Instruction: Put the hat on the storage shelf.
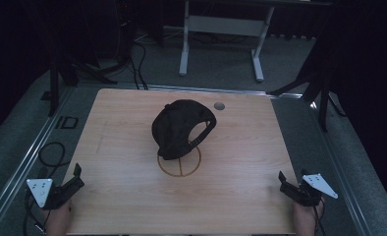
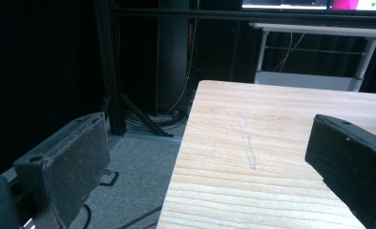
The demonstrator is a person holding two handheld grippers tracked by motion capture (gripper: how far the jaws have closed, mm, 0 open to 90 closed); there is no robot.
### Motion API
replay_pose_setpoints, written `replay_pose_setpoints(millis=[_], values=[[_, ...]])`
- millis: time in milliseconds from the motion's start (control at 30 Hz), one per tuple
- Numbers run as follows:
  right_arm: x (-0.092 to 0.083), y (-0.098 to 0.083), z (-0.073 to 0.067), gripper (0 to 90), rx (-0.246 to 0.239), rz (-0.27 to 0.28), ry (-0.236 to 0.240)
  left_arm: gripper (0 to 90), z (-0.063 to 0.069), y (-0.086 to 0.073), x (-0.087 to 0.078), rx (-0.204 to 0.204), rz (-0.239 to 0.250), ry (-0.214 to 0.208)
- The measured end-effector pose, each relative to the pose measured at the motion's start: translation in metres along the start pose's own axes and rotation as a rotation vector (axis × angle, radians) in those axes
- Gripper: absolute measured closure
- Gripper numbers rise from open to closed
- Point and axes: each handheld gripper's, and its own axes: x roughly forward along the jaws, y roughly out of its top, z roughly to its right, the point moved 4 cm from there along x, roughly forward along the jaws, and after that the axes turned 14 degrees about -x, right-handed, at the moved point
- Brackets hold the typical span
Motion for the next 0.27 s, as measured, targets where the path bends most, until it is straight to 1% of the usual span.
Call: replay_pose_setpoints(millis=[133, 267], values=[[0.0011, 0.0003, -0.0009, 13.7, -0.014, -0.008, -0.001, 1.8, -0.0001, 0.0001, -0.0001, -0.003, 0.001, -0.001], [0.0006, -0.0002, 0.0005, 13.7, 0.001, -0.008, -0.008, 1.8, -0.0001, 0.0001, 0.0000, -0.004, 0.000, -0.003]])
